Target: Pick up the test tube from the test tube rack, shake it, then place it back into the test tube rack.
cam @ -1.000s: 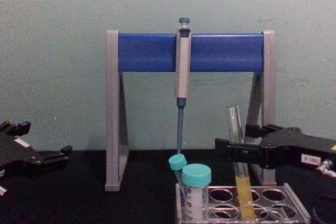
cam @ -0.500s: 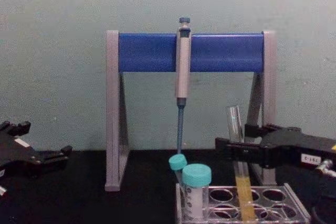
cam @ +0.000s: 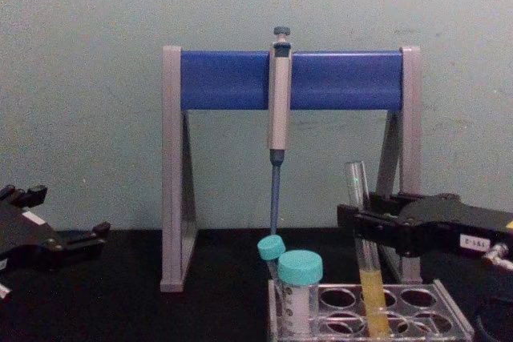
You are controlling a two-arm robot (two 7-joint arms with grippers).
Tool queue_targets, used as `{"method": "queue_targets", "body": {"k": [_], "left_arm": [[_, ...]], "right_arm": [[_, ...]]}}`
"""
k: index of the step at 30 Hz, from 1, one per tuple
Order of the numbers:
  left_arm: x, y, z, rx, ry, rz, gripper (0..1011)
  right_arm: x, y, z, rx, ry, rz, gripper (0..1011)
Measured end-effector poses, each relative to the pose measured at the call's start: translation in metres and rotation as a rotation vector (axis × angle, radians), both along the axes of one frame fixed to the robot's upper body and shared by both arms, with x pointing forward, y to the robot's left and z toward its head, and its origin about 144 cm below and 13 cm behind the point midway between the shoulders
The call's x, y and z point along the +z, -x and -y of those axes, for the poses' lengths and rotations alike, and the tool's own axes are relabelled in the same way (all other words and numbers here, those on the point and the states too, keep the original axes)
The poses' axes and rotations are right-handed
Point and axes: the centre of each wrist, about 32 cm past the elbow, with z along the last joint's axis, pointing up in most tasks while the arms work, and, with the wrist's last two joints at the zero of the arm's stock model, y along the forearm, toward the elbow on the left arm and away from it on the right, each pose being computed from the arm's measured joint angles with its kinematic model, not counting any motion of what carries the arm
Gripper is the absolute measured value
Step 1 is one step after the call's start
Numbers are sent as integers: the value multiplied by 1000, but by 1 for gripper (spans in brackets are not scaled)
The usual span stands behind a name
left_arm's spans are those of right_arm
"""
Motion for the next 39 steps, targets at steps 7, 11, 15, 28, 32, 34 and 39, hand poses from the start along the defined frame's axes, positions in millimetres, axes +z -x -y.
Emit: {"method": "queue_targets", "body": {"k": [7, 11, 15, 28, 32, 34, 39], "left_arm": [[0, 0, 0, 0, 0, 0, 1001], [0, 0, 0, 0, 0, 0, 1002], [0, 0, 0, 0, 0, 0, 1002], [0, 0, 0, 0, 0, 0, 1001], [0, 0, 0, 0, 0, 0, 1001], [0, 0, 0, 0, 0, 0, 1001], [0, 0, 0, 0, 0, 0, 1001]], "right_arm": [[0, 0, 0, 0, -1, 0, 343], [0, 0, 0, 0, -1, 1, 233], [0, 0, 0, 0, -1, 1, 229], [0, 0, 0, 0, -1, 0, 229], [0, 0, 0, 0, -1, 0, 229], [0, 0, 0, 0, -1, 0, 229], [1, 1, 1, 5, -13, 14, 229]]}}
